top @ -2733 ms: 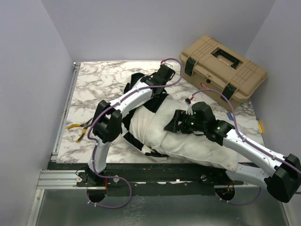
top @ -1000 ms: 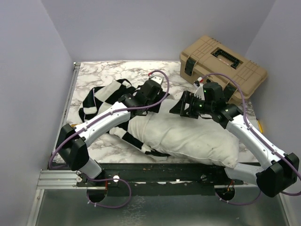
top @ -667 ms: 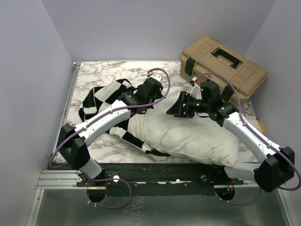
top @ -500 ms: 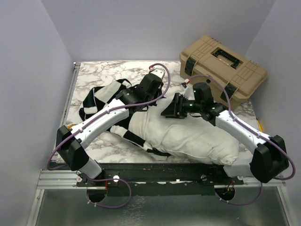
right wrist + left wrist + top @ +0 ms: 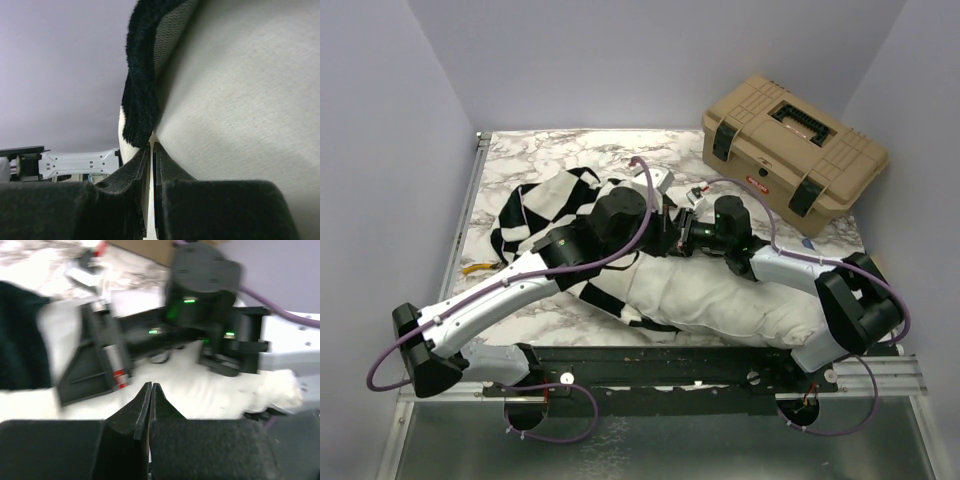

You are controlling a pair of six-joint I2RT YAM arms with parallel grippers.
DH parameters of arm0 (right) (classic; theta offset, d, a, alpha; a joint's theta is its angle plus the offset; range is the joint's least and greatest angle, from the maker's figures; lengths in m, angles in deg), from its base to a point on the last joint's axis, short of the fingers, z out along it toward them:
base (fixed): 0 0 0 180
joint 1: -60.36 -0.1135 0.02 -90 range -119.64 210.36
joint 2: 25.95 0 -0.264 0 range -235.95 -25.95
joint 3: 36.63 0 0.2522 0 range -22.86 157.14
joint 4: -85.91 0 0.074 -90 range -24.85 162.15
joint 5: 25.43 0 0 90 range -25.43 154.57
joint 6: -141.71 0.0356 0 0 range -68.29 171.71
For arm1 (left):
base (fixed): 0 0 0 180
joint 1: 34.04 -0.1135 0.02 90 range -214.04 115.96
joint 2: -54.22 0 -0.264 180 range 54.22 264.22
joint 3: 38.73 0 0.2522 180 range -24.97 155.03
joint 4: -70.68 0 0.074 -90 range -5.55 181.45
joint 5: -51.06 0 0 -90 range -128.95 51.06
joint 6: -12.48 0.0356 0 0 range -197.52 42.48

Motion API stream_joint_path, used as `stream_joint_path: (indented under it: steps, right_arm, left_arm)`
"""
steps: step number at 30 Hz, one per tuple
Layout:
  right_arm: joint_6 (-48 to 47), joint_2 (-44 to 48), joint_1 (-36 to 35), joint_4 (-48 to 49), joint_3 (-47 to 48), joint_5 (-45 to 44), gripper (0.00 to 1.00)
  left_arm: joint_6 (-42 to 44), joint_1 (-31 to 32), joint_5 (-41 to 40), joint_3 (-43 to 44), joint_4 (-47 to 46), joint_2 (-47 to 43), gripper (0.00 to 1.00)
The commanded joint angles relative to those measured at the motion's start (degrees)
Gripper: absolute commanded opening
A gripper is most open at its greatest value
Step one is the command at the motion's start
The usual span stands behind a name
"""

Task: Put the pillow into the pillowcase
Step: Stuff the pillow into the pillowcase.

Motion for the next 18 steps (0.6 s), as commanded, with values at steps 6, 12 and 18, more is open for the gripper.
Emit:
stream_joint_path:
  steps: [6,12,18]
  right_arm:
    - [-0.25,6.56,-0.19,-0.34,-2.4,-4.45,0.18]
    - [-2.06,6.18,-0.18,-4.19,0.5,-5.14,0.18]
    - [-3.06,7.41,-0.18,-7.2,1.53,-7.05,0.18]
  left_arm:
    - [5.53,-0.74,-20.59,-7.94,11.31,-3.88,0.67]
    - [10.19,-0.65,-23.3,-9.65,10.88,1.31,0.76]
    - [11.59,-0.68,-38.0,-9.06,10.77,7.41,0.69]
